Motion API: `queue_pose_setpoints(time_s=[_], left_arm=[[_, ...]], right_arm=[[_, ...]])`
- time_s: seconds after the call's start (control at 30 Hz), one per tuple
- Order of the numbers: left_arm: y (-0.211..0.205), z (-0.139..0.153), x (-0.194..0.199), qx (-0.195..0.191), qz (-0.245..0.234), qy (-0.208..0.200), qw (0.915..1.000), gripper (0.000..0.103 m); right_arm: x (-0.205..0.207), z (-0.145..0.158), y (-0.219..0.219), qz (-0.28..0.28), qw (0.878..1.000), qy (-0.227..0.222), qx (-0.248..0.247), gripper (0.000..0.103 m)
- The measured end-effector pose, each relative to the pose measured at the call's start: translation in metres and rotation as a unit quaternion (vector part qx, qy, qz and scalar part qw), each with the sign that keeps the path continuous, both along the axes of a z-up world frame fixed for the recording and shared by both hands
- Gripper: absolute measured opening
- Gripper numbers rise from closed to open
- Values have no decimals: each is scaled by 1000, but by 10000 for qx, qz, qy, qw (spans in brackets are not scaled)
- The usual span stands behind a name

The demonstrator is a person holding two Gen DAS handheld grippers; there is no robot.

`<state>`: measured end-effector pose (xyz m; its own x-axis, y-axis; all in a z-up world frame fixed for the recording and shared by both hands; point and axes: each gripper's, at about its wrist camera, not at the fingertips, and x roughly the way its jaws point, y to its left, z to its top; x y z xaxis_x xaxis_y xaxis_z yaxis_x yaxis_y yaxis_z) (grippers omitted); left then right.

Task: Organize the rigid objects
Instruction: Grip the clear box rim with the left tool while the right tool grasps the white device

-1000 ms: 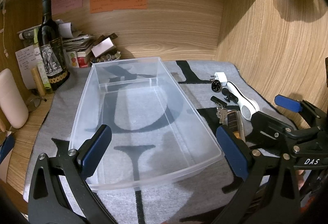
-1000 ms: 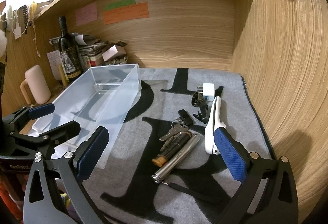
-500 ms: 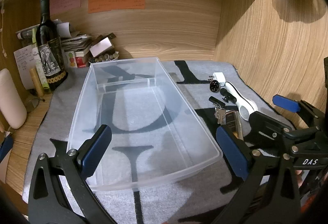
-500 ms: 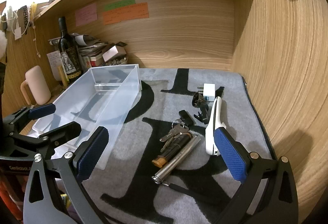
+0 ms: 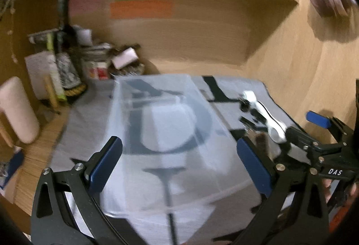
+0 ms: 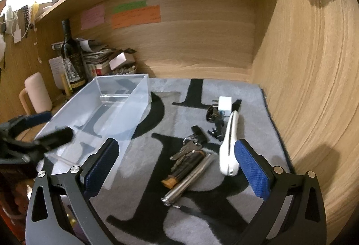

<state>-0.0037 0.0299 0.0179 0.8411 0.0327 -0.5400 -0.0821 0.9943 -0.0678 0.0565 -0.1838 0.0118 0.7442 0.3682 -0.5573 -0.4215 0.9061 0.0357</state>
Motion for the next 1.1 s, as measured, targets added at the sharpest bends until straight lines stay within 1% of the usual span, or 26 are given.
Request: queue_pose_setpoints(time_s=[0.07, 0.13, 0.2, 0.23, 0.27, 0.3, 0.4, 0.47, 0.5, 0.57, 0.6, 0.67, 0.7, 0.73, 0.8, 0.87, 0.9, 0.97, 1.0, 1.07, 1.1], left_arm=[[15, 7, 0, 83, 148, 13, 9999, 103], [29, 10, 3, 128, 264, 136, 9995, 103], [44, 11, 9, 105, 305, 349, 9989, 94], [52, 10, 13, 112, 349, 490, 9981, 84], [58, 9, 17, 111, 393, 611, 9973, 82], [66, 6, 21, 79, 405, 755, 9963, 82], [85, -3, 34, -131, 341, 1119, 9930, 79], [95, -11, 43, -207, 326, 1373, 9898, 69], [99, -14, 47, -232, 303, 1479, 9883, 68], [103, -24, 57, -330, 227, 1769, 9834, 60], [105, -27, 60, -393, 203, 1875, 9813, 58], [109, -35, 67, -559, 122, 2081, 9764, 48], [111, -38, 69, -656, 68, 2150, 9744, 47], [112, -40, 71, -748, 3, 2214, 9723, 44], [111, -42, 73, -857, -98, 2285, 9697, 39], [107, -42, 74, -831, -175, 2294, 9696, 31], [105, -41, 74, -801, -215, 2295, 9698, 29], [101, -40, 74, -727, -281, 2298, 9701, 20], [99, -39, 73, -674, -306, 2299, 9704, 19], [94, -38, 74, -607, -330, 2312, 9704, 15], [93, -38, 74, -573, -319, 2320, 9705, 15]], right_arm=[[4, 2, -3, -75, 10000, -32, -23, 103], [9, 3, -7, -113, 9999, -42, 1, 103], [13, 3, -11, -150, 9999, -5, 36, 103], [16, 2, -13, -179, 9998, 22, 58, 103], [19, 1, -15, -216, 9997, 59, 82, 103], [21, 0, -17, -240, 9996, 87, 89, 103], [27, -3, -20, -319, 9994, 136, 57, 102], [31, -5, -21, -380, 9992, 150, -18, 102], [31, -6, -21, -389, 9991, 143, -62, 102], [34, -8, -22, -436, 9988, 150, -171, 102], [36, -9, -23, -445, 9987, 152, -200, 102], [42, -12, -25, -546, 9978, 203, -327, 97], [45, -14, -26, -571, 9975, 243, -350, 94], [49, -16, -28, -583, 9972, 301, -355, 90], [59, -23, -32, -628, 9961, 530, -337, 87], [68, -31, -35, -678, 9945, 712, -361, 81], [71, -34, -35, -705, 9936, 783, -396, 79], [80, -42, -37, -752, 9915, 957, -451, 73], [86, -46, -37, -772, 9901, 1078, -468, 70], [93, -53, -37, -774, 9881, 1237, -494, 61], [97, -58, -37, -746, 9865, 1371, -500, 60]])
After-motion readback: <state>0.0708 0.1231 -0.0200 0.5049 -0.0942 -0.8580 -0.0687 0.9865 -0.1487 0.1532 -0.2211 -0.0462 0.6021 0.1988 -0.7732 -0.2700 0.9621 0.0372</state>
